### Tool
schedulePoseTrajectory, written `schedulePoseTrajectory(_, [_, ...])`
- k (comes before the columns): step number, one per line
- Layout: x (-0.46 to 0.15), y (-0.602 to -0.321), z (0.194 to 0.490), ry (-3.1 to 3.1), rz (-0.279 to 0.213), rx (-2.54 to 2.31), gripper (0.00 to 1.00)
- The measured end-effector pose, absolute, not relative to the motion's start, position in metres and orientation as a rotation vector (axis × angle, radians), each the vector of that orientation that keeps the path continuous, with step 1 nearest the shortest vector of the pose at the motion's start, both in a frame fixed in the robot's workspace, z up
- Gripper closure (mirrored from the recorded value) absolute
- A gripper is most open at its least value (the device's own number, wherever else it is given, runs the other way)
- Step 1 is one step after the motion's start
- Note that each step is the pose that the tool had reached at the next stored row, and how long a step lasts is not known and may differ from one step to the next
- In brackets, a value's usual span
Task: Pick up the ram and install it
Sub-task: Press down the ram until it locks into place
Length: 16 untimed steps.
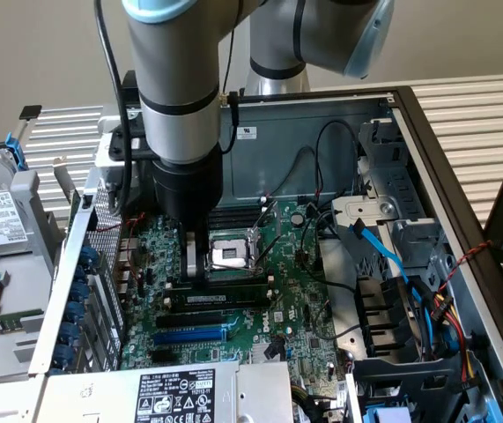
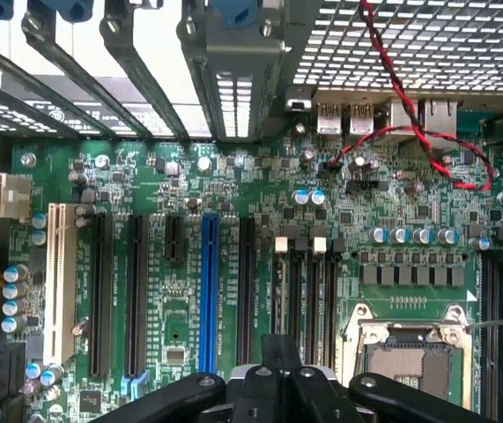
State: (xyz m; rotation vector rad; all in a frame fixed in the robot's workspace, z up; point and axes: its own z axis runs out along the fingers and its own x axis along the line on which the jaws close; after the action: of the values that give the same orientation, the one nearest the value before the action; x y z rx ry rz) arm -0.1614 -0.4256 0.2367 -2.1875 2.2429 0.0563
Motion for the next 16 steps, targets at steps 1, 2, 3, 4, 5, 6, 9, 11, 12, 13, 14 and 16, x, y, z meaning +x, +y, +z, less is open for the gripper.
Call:
schedulePoseTrajectory(1, [-0.161, -0.426, 0.237, 2.243, 0.056, -2.187, 0.89])
schedulePoseTrajectory(2, [-0.161, -0.426, 0.237, 2.243, 0.057, -2.187, 0.89])
schedulePoseTrajectory(3, [-0.161, -0.426, 0.236, 2.242, 0.056, -2.187, 0.89])
schedulePoseTrajectory(4, [-0.161, -0.426, 0.235, 2.242, 0.056, -2.187, 0.89])
schedulePoseTrajectory(5, [-0.161, -0.426, 0.234, 2.242, 0.056, -2.187, 0.89])
schedulePoseTrajectory(6, [-0.161, -0.426, 0.233, 2.242, 0.056, -2.187, 0.89])
schedulePoseTrajectory(9, [-0.161, -0.426, 0.230, 2.243, 0.056, -2.188, 0.89])
schedulePoseTrajectory(11, [-0.162, -0.426, 0.229, 2.243, 0.056, -2.188, 0.89])
schedulePoseTrajectory(12, [-0.162, -0.426, 0.228, 2.243, 0.056, -2.188, 0.89])
schedulePoseTrajectory(13, [-0.161, -0.426, 0.227, 2.243, 0.056, -2.187, 0.89])
schedulePoseTrajectory(14, [-0.162, -0.426, 0.227, 2.243, 0.056, -2.187, 0.89])
schedulePoseTrajectory(16, [-0.161, -0.426, 0.227, 2.243, 0.056, -2.188, 0.89])
